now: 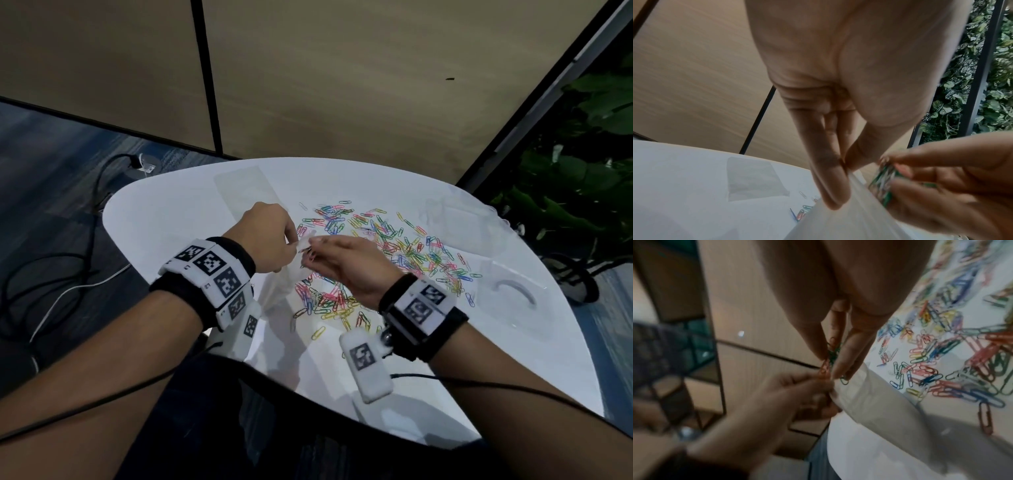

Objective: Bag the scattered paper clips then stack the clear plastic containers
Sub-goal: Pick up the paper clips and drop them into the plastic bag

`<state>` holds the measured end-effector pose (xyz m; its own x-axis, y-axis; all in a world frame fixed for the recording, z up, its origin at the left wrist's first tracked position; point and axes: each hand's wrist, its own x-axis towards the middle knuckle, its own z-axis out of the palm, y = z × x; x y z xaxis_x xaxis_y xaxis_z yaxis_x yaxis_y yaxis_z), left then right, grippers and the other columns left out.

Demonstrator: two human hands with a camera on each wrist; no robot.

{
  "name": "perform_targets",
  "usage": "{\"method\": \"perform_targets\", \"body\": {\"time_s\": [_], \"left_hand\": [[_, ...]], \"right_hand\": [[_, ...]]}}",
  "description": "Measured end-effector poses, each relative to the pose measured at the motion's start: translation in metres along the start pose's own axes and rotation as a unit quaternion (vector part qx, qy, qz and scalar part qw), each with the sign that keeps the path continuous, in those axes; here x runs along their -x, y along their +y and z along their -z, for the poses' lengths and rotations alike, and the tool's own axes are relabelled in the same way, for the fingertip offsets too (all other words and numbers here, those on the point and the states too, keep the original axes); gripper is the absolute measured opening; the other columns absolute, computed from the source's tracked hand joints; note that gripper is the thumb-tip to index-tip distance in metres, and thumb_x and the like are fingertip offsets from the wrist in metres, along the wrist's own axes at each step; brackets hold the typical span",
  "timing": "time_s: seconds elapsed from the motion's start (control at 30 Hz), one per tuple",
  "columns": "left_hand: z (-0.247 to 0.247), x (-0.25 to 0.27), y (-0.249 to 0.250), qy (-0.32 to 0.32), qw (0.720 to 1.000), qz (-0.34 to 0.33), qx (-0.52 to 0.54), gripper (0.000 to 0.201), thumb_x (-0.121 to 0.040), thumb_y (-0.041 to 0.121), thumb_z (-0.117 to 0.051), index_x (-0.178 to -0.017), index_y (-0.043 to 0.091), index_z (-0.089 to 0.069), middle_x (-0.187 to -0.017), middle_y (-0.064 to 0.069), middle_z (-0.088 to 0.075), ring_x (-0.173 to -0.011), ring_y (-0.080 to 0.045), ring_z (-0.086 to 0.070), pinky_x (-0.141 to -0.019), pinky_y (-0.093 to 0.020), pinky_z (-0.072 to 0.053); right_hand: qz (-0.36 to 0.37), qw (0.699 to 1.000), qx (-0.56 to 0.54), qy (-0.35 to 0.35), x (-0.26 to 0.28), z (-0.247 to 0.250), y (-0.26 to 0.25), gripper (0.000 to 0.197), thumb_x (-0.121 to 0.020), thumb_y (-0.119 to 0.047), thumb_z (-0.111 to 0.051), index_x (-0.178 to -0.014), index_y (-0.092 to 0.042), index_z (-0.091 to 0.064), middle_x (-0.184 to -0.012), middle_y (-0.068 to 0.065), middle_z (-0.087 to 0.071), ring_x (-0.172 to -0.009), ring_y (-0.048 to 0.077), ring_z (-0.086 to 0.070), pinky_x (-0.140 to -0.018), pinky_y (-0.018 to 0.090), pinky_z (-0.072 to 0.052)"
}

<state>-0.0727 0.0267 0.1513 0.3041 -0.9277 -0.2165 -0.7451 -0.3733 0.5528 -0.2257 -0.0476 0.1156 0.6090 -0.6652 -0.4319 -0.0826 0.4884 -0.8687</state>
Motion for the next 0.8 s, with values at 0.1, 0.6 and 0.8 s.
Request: {"method": "perform_targets", "body": {"time_s": [0.1, 0.6, 0.8], "left_hand": [[-0.004, 0.0, 0.003, 0.002, 1.0, -0.004, 0.01, 0.017, -0.086, 0.01, -0.062, -0.087, 0.014, -0.079, -0.059, 0.005, -0.065, -0.063, -0.017, -0.075, -0.069, -0.029, -0.06], [-0.007, 0.004, 0.005, -0.002, 0.999, -0.02, 0.031, 0.024, -0.082, 0.005, -0.06, -0.083, 0.016, -0.081, -0.067, -0.007, -0.076, -0.063, -0.01, -0.074, -0.074, -0.027, -0.061], [-0.005, 0.005, 0.005, 0.001, 0.999, -0.016, 0.031, 0.021, -0.083, 0.003, -0.061, -0.091, 0.011, -0.08, -0.067, -0.007, -0.076, -0.063, -0.013, -0.074, -0.068, -0.023, -0.059]], "right_hand": [[0.032, 0.989, 0.14, 0.03, -0.004, -0.012, 0.015, 0.024, -0.076, 0.011, -0.068, -0.087, -0.01, -0.074, -0.094, 0.017, -0.072, -0.087, 0.026, -0.069, -0.092, 0.042, -0.056], [0.196, 0.816, 0.542, 0.036, -0.008, -0.017, 0.017, 0.02, -0.078, 0.001, -0.061, -0.078, -0.011, -0.078, -0.056, -0.004, -0.058, -0.061, 0.016, -0.051, -0.064, 0.018, -0.033], [0.205, 0.755, 0.622, -0.031, -0.009, -0.014, 0.017, 0.031, -0.081, -0.005, -0.054, -0.09, -0.021, -0.079, -0.082, 0.005, -0.075, -0.082, 0.031, -0.063, -0.082, 0.036, -0.05]]}}
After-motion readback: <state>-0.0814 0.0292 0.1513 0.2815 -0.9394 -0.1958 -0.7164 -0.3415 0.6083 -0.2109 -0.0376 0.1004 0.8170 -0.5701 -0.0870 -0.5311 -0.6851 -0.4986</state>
